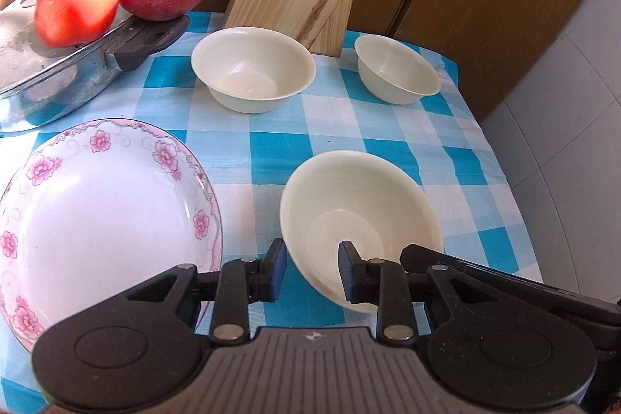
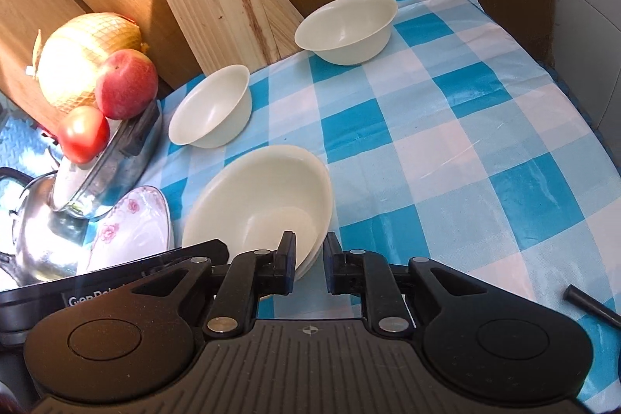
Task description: Organize plates and bowls
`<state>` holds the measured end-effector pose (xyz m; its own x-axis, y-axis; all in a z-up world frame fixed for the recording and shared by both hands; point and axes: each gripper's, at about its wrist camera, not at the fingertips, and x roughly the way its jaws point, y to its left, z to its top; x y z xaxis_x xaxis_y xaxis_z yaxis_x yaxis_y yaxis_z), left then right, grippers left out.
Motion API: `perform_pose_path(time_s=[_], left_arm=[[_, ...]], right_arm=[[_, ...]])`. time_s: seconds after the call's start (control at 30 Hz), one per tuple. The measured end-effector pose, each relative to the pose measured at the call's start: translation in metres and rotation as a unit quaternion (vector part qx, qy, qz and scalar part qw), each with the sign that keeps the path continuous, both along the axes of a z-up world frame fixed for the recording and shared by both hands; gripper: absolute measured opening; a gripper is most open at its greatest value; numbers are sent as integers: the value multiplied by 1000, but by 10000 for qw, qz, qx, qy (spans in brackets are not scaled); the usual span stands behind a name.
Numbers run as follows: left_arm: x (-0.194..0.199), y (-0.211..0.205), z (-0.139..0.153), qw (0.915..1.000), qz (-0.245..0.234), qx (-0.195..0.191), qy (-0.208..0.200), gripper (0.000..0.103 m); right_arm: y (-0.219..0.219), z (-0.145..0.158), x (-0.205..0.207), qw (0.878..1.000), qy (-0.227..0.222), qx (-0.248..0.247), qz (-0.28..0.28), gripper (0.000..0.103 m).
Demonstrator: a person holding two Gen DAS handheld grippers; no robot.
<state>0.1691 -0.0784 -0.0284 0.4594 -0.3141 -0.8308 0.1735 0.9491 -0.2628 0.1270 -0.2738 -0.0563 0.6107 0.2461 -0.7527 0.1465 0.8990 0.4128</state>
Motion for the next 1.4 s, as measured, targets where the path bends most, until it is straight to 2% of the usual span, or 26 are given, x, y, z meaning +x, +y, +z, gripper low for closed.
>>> perform_pose_path(time_s=[0.1, 0.3, 0.4, 0.53, 0.63, 0.73, 0.87, 1.03, 1.17, 1.4], left_arm=[[-3, 17, 8, 9995, 310, 56, -31, 23], [6, 35, 28, 9960, 692, -104, -547, 25], [22, 39, 19, 9955, 788, -291, -440, 25], [44, 36, 12, 9956, 826, -209, -391, 27], [61, 36, 14, 9948, 896, -257, -417, 33], [77, 38, 15, 9941, 940, -329, -439, 37], [97, 39, 11, 9932, 1020, -312, -459, 39], [125, 40, -3, 9925, 1084, -517, -231, 39], [137, 33, -13, 9935, 1060, -367, -207, 40], [150, 40, -26, 9924, 1153, -419, -55, 41]], right_arm=[[-9, 10, -1, 9995, -175, -109, -236, 33], [-23, 31, -1, 9960, -626, 262, -585, 36], [-21, 32, 4, 9956, -661, 347, -572, 36], [-10, 37, 24, 9951, -749, 353, -539, 37], [1, 40, 45, 9940, -878, 348, -545, 47], [13, 36, 67, 9946, -827, 449, -446, 47], [29, 28, 92, 9966, -748, 183, -289, 48], [27, 11, 120, 9976, -572, 84, -380, 48], [23, 0, 136, 9979, -450, 234, -396, 48], [21, -9, 155, 9966, -429, 585, -400, 48]])
